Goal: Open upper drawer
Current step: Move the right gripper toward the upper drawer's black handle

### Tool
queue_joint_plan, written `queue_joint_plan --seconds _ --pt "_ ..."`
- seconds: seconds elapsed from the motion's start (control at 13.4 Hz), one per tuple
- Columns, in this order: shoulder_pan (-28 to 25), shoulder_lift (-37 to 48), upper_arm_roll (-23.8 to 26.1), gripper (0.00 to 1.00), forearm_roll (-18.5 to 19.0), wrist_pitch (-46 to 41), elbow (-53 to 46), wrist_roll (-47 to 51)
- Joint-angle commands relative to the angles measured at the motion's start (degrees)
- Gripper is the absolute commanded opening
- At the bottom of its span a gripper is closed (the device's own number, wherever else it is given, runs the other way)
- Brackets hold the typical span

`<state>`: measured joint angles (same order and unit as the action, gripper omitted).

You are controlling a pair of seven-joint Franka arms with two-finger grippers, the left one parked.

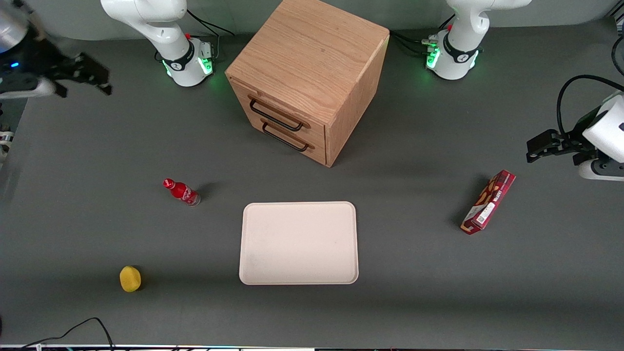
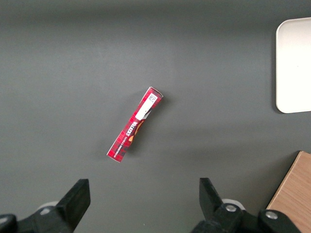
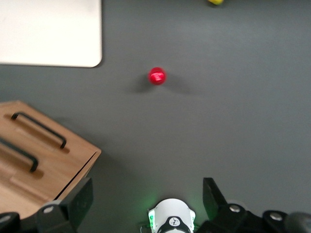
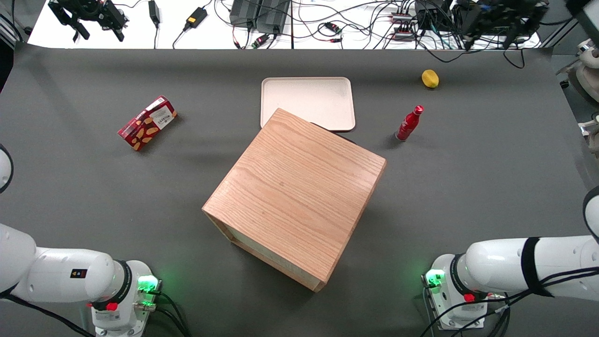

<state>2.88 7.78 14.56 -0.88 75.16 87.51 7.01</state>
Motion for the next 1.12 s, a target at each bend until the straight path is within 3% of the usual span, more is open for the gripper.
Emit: queue_joint_plan --seconds 0.0,0.52,0.82,1.05 --pt "-0.34 -1.1 6.77 1.0 0.53 -0.99 -2.0 1.51" --pt "-0.34 -16.29 19.27 1.0 -9.21 2.7 -10.26 -1.11" --pt "-0.25 -20.78 20.33 1.0 -11.41 3.68 -9.38 -21.82" --pt "-0.16 -23.85 20.33 1.0 -14.4 4.81 -7.8 -28.35"
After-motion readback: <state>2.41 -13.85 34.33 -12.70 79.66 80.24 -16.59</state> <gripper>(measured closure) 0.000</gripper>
